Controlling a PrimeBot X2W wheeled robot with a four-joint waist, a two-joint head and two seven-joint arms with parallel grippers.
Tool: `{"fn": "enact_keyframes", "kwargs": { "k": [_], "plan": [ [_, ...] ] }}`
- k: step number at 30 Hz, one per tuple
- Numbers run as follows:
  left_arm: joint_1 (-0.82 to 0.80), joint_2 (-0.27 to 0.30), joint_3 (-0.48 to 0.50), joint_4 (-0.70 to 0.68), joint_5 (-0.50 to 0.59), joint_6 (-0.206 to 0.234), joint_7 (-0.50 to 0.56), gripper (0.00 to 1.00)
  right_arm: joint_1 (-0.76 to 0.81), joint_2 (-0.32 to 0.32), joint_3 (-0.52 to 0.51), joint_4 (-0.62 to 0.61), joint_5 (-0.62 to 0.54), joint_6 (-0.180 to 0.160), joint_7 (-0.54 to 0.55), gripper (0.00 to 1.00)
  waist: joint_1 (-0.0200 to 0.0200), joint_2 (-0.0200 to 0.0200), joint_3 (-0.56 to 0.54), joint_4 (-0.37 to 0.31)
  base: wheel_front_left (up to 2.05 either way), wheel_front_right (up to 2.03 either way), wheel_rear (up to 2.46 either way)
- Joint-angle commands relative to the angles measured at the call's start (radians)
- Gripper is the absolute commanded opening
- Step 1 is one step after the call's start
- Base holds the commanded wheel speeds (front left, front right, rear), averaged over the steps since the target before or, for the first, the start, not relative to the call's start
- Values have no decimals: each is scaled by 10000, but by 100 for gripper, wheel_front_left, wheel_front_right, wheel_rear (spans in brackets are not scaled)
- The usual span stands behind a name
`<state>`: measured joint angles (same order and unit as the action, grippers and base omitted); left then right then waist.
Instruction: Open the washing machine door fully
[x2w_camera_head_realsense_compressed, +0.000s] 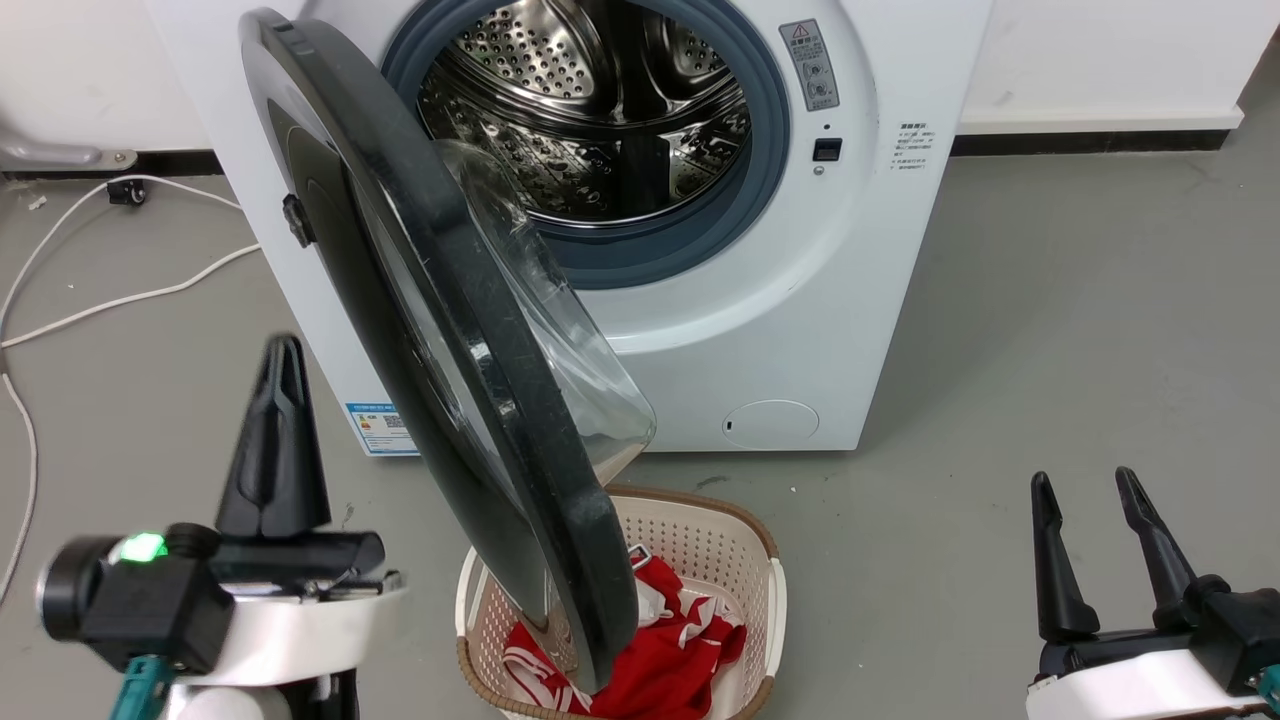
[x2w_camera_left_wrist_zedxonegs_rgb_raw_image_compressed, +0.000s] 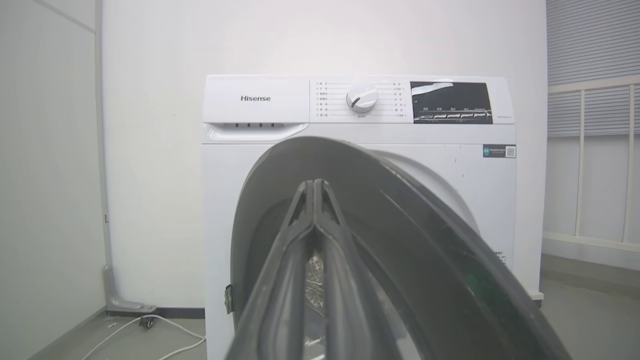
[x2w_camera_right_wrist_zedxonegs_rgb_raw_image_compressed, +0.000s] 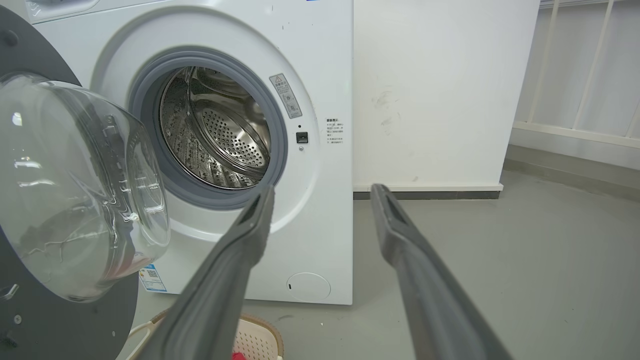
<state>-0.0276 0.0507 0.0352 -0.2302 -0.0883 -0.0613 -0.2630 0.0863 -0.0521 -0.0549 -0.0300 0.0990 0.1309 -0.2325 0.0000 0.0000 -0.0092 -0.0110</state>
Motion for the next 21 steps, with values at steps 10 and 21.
{"fn": "enact_keyframes", "kwargs": {
  "k": [10,21],
  "plan": [
    [-1195,-7,-761,-3608,413,-155,-19,0,-134,35,-17,96,42,-3,67,100,0,0,12,-41,0,0,0],
    [51,228,-3891,-2884,-144,-601,246,0,-57,35,22,140,114,-3,152,100,0,0,-70,-224,0,0,0]
  ]
}}
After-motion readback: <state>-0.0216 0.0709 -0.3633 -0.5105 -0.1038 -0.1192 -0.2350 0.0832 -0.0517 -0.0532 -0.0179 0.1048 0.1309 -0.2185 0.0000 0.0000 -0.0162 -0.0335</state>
